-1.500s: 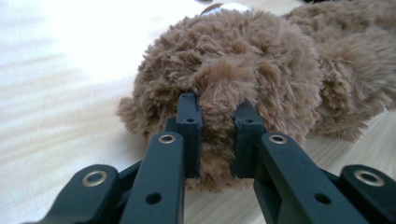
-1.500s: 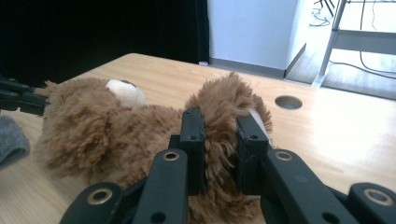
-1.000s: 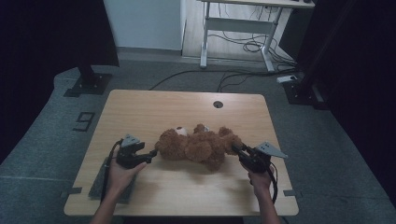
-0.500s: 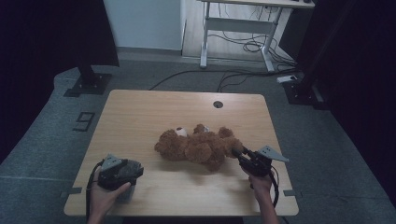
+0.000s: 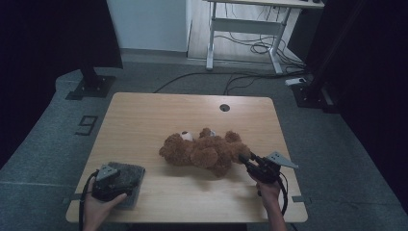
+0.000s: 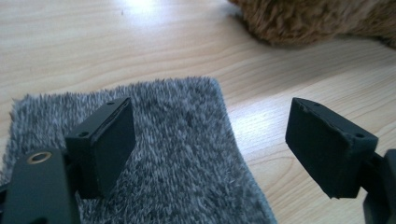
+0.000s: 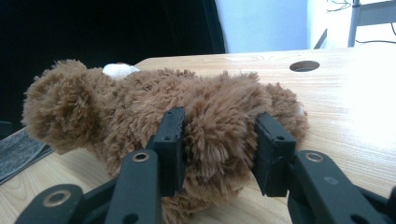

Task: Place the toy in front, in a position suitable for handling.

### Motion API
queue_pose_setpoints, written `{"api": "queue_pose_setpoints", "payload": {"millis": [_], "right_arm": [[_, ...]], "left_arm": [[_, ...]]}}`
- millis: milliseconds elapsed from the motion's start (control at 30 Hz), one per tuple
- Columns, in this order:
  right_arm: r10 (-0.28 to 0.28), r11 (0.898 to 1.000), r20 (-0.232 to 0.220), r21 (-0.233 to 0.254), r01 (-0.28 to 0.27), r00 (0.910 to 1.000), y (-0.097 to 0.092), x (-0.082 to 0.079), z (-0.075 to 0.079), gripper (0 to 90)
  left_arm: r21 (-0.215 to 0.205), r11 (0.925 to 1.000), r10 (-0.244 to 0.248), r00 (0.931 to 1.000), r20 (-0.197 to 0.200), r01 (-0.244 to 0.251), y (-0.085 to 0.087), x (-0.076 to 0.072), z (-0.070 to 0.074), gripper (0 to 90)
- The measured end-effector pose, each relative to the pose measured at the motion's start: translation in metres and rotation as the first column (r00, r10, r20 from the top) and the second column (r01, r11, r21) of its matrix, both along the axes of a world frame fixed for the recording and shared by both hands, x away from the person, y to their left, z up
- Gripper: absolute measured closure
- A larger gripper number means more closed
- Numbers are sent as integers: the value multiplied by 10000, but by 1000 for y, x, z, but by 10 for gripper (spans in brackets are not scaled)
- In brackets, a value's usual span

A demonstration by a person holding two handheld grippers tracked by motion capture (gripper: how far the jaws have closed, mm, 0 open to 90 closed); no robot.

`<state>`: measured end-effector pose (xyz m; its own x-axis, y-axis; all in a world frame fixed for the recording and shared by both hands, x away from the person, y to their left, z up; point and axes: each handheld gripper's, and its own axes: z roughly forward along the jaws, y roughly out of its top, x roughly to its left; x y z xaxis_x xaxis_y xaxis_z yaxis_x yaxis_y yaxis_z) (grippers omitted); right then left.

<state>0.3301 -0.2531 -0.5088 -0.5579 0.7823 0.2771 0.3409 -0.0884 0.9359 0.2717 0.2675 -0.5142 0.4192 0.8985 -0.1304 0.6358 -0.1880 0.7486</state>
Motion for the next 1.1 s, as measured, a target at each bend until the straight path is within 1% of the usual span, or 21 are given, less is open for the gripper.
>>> {"api": "queue_pose_setpoints", "payload": {"millis": [100,133,167,200,300,333,367,400,433,533,633,667,733,800,833,867,967,1000,1033,1067,1100], "right_arm": [[-36,9999,6,-94,37,10000,1,0,0,590],[-36,9999,6,-94,37,10000,1,0,0,590],[-32,9999,-6,-148,32,10000,1,0,-1,587],[-32,9999,-6,-148,32,10000,1,0,-1,587],[-45,9998,-43,-215,44,10000,1,0,-3,582],[-45,9998,-43,-215,44,10000,1,0,-3,582],[-47,9998,-57,-190,46,10000,1,0,-4,581],[-47,9998,-57,-190,46,10000,1,0,-4,581],[-45,9997,-41,-236,44,10000,1,-1,-4,579],[-41,9997,-55,-238,39,10000,1,-1,-4,578],[-39,9997,-62,-243,38,10000,1,-2,-5,576],[-39,9997,-60,-249,37,10000,1,-2,-5,576],[-34,9997,-53,-260,33,10000,1,-2,-5,575],[-35,9996,-47,-271,33,10000,1,-2,-5,574],[-36,9996,-49,-269,35,10000,1,-2,-5,573],[-47,9996,-50,-266,46,10000,1,-2,-5,573],[-58,9996,-65,-276,56,10000,1,-2,-6,571],[-53,9996,-69,-278,51,10000,1,-2,-6,571],[-47,9996,-84,-291,45,10000,1,-2,-7,570],[-46,9996,-86,-289,44,10000,1,-2,-7,570],[-53,9996,-82,-291,51,10000,1,-1,-7,569]], "left_arm": [[296,9995,-58,9997,-225,65,-4,3,-8,154],[296,9995,-58,9997,-225,65,-4,3,-8,150],[494,9988,15,9997,-259,-2,-5,4,-11,150],[494,9988,15,9997,-259,-2,-5,4,-11,150],[707,9975,3,9992,-401,25,-9,6,-17,147],[707,9975,3,9992,-401,25,-9,6,-17,147],[850,9964,46,9991,-429,-10,-11,7,-20,147],[850,9964,46,9991,-429,-10,-11,7,-20,148],[973,9953,68,9989,-463,-23,-13,8,-22,147],[1084,9941,102,9988,-472,-50,-14,8,-23,150],[1356,9907,164,9987,-482,-97,-16,8,-26,163],[1642,9863,253,9988,-416,-181,-17,8,-27,188],[1858,9822,336,9989,-322,-270,-17,8,-28,246],[1847,9819,464,9988,-176,-423,-18,7,-29,265],[1805,9825,498,9987,-118,-468,-17,7,-29,294],[1830,9815,584,9983,-21,-570,-16,7,-29,329],[1915,9784,757,9970,178,-777,-11,5,-28,560],[1773,9808,799,9967,169,-816,-8,5,-27,620],[1626,9833,804,9967,126,-814,-7,5,-26,661],[1455,9859,817,9966,104,-823,-5,5,-25,692],[1400,9867,823,9966,96,-829,-4,5,-25,716]]}}
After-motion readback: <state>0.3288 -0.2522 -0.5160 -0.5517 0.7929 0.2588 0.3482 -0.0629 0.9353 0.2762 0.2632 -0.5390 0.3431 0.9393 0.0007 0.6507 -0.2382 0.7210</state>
